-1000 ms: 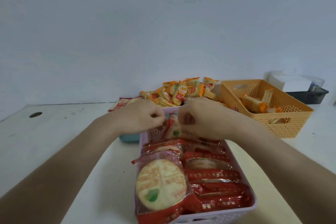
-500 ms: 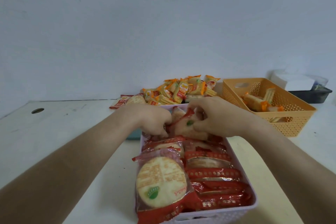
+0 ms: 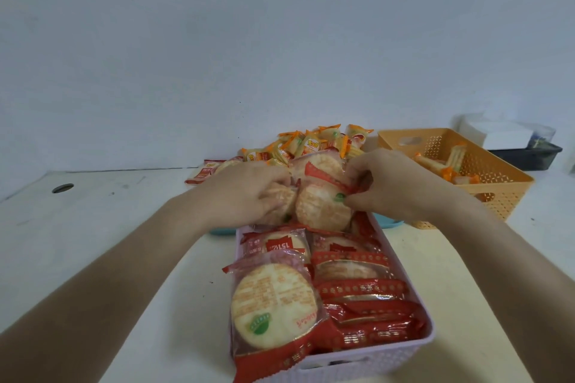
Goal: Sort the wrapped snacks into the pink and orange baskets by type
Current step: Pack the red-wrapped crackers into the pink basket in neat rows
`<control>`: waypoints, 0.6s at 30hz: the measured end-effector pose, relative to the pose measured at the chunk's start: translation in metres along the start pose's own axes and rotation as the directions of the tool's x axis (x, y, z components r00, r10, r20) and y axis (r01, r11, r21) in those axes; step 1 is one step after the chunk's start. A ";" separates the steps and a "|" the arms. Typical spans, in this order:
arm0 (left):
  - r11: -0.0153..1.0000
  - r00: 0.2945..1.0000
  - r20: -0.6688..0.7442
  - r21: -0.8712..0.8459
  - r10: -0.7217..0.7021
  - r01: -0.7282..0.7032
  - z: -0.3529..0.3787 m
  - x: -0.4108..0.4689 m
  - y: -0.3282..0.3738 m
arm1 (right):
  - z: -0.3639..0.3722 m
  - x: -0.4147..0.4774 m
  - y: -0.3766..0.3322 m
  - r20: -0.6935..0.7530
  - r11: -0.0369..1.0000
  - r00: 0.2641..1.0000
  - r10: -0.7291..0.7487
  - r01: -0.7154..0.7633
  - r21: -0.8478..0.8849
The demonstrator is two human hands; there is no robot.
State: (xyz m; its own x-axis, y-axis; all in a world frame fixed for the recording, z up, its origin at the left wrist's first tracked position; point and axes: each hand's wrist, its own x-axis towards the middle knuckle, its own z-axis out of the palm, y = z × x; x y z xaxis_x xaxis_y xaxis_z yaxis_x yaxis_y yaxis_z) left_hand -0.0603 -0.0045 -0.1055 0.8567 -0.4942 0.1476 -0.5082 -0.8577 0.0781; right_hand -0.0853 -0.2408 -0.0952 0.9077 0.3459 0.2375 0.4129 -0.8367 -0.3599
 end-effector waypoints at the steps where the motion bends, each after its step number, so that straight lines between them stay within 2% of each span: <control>1: 0.998 1.000 -0.011 -0.062 0.003 -0.004 0.001 -0.003 -0.004 | 0.000 -0.001 -0.001 0.007 1.000 1.000 -0.022 0.022 -0.012; 5: 0.993 0.996 -0.081 -0.114 0.034 -0.044 0.000 -0.004 -0.006 | 0.003 -0.001 -0.009 0.005 0.990 0.995 -0.102 0.102 -0.094; 8: 0.961 0.988 -0.143 -0.276 -0.053 0.012 -0.010 -0.004 -0.001 | 0.011 0.003 -0.013 0.035 0.984 0.991 -0.132 0.135 -0.119; 10: 0.914 0.990 -0.116 -0.405 -0.076 0.023 -0.014 -0.003 -0.002 | 0.019 0.005 -0.014 0.042 0.980 0.992 -0.122 0.127 -0.155; 13: 0.817 1.000 0.002 -0.576 0.010 -0.007 -0.015 -0.007 -0.005 | 0.029 0.009 -0.018 0.035 0.971 0.992 -0.123 0.128 -0.203; 15: 0.825 0.999 0.020 -0.565 0.029 -0.013 -0.014 -0.008 -0.008 | 0.035 0.014 -0.020 0.081 0.955 0.984 -0.157 0.172 -0.243; 18: 0.919 0.994 0.062 -0.390 0.087 -0.056 -0.010 -0.007 0.002 | 0.043 0.021 -0.023 0.095 0.940 0.967 -0.237 0.253 -0.230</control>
State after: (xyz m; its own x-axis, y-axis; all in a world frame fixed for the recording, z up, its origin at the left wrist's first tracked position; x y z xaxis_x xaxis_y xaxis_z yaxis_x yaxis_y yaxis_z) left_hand -0.0683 -0.0011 -0.0962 0.8130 -0.5749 0.0925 -0.5496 -0.7052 0.4478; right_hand -0.0725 -0.1962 -0.1203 0.7869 0.5728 0.2294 0.6005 -0.7965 -0.0710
